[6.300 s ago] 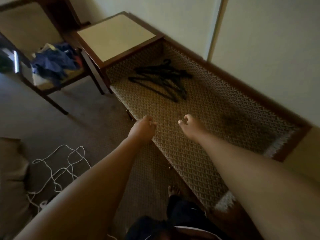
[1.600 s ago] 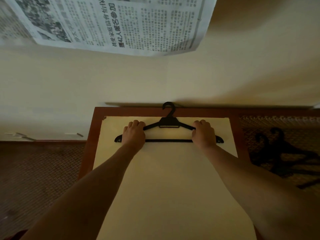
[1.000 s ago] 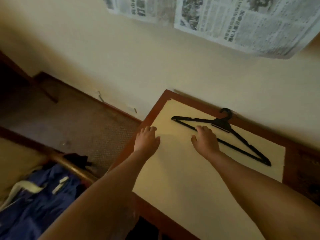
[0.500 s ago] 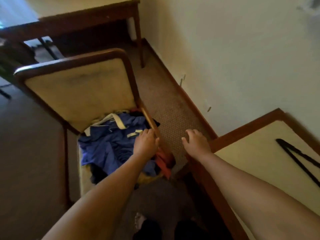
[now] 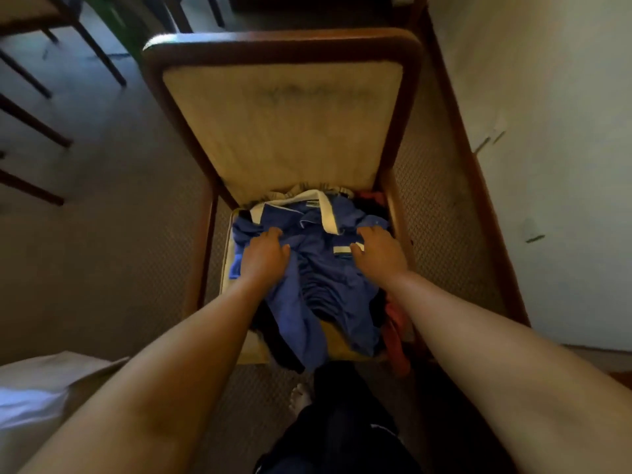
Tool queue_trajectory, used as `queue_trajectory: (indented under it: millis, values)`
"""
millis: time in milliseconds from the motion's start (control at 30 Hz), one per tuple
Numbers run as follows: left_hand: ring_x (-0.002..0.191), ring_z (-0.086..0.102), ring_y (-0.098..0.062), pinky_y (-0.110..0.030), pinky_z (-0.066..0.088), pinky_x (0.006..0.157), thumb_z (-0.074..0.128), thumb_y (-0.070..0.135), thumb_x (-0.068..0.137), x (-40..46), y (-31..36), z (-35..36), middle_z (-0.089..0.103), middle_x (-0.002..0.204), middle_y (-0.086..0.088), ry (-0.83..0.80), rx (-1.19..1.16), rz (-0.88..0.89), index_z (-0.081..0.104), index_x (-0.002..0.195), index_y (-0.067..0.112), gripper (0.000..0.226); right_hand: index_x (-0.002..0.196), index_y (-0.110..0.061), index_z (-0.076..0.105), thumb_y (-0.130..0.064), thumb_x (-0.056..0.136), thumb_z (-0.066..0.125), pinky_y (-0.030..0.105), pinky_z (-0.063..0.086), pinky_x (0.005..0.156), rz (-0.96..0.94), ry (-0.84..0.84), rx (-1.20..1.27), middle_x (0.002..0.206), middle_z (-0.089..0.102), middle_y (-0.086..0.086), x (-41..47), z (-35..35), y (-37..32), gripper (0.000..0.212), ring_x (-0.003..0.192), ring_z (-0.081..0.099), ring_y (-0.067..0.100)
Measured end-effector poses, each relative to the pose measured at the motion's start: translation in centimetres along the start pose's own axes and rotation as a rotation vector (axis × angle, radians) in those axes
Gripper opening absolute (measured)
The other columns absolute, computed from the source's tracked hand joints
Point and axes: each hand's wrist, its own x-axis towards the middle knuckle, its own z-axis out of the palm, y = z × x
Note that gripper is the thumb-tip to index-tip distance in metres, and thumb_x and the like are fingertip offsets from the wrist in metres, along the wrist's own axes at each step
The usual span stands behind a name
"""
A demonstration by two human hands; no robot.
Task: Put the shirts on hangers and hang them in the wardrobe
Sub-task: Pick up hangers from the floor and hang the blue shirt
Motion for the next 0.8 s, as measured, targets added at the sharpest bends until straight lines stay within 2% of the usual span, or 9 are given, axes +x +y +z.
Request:
queue_trajectory:
  millis: [100,167,300,367,467,533,600,700,800]
  values:
    - [0.104,0.057,-0.040,-0.043,0.046,0.076,0.051,0.022,0.096,4.6,-1.4,0.8,0.061,0.115,-0.021,0.009,-0.022,-0.039,0.046,0.132,0.004,0.041,0.135,-0.003,0.045,-0.023,0.096,0.052,0.041,0.040,0.093,-0.034,-0.065,-0.050,0.133,0.048,0.019,5.1,2.1,0.9,0.044,0.121,0.045,0.033]
    - [0.102,0.058,-0.039,-0.042,0.046,0.075,0.052,0.021,0.095,7.7,-2.3,1.6,0.061,0.113,-0.021,-0.001,-0.013,-0.068,0.044,0.135,0.002,0.044,0.134,-0.004,0.044,-0.021,0.093,0.056,0.042,0.041,0.094,-0.042,-0.086,-0.098,0.134,0.047,0.018,8.1,3.4,1.6,0.046,0.121,0.045,0.033]
    - [0.118,0.050,-0.039,-0.045,0.045,0.091,0.054,0.022,0.094,12.9,-3.3,3.3,0.051,0.132,-0.023,-0.040,0.066,-0.126,0.039,0.139,0.001,0.052,0.146,-0.010,0.028,-0.025,0.088,0.065,0.043,0.034,0.101,-0.038,-0.093,-0.287,0.148,0.032,0.016,12.3,6.0,2.6,0.070,0.133,0.033,0.034]
    - [0.122,0.047,-0.039,-0.046,0.043,0.096,0.053,0.025,0.095,14.9,-3.8,4.3,0.047,0.136,-0.022,-0.071,0.122,-0.170,0.035,0.141,-0.001,0.056,0.149,-0.014,0.021,-0.029,0.089,0.064,0.047,0.026,0.108,-0.024,-0.105,-0.385,0.153,0.022,0.017,13.9,6.7,2.9,0.075,0.139,0.024,0.035]
    - [0.129,0.039,-0.038,-0.047,0.038,0.102,0.054,0.030,0.094,16.6,-4.2,5.6,0.037,0.144,-0.021,-0.061,0.179,-0.280,0.026,0.146,0.001,0.066,0.144,-0.015,0.034,-0.024,0.092,0.060,0.050,0.021,0.109,-0.029,-0.111,-0.410,0.152,0.025,0.018,15.7,7.5,3.3,0.059,0.139,0.023,0.036]
    - [0.136,0.028,-0.040,-0.048,0.030,0.107,0.059,0.030,0.091,16.9,-4.0,5.9,0.018,0.153,-0.022,0.013,0.141,-0.379,0.015,0.150,0.002,0.078,0.127,-0.008,0.054,-0.015,0.091,0.059,0.054,0.024,0.104,-0.071,-0.084,-0.365,0.144,0.038,0.021,16.3,8.0,3.7,0.037,0.133,0.032,0.040]
    - [0.139,0.020,-0.044,-0.049,0.027,0.108,0.063,0.029,0.090,17.4,-3.6,5.6,0.006,0.156,-0.023,0.052,0.106,-0.429,0.006,0.151,0.006,0.087,0.103,-0.002,0.066,-0.005,0.084,0.063,0.056,0.035,0.093,-0.110,-0.020,-0.240,0.126,0.054,0.025,16.4,8.4,4.2,0.021,0.117,0.048,0.045]
    - [0.137,0.026,-0.043,-0.049,0.026,0.109,0.059,0.025,0.091,19.0,-4.4,5.5,0.024,0.150,-0.024,-0.025,0.119,-0.454,0.010,0.151,0.007,0.079,0.095,-0.001,0.061,-0.005,0.091,0.053,0.044,0.038,0.076,-0.108,0.003,-0.085,0.103,0.061,0.020,16.2,7.9,4.4,0.010,0.095,0.056,0.040]
    - [0.121,0.049,-0.037,-0.043,0.035,0.105,0.046,0.020,0.097,18.9,-4.8,4.8,0.055,0.130,-0.021,-0.120,0.251,-0.329,0.050,0.129,0.002,0.037,0.094,0.000,0.052,-0.008,0.098,0.043,0.049,0.040,0.067,-0.042,-0.014,0.178,0.082,0.058,0.017,15.2,6.6,4.3,0.012,0.078,0.057,0.035]
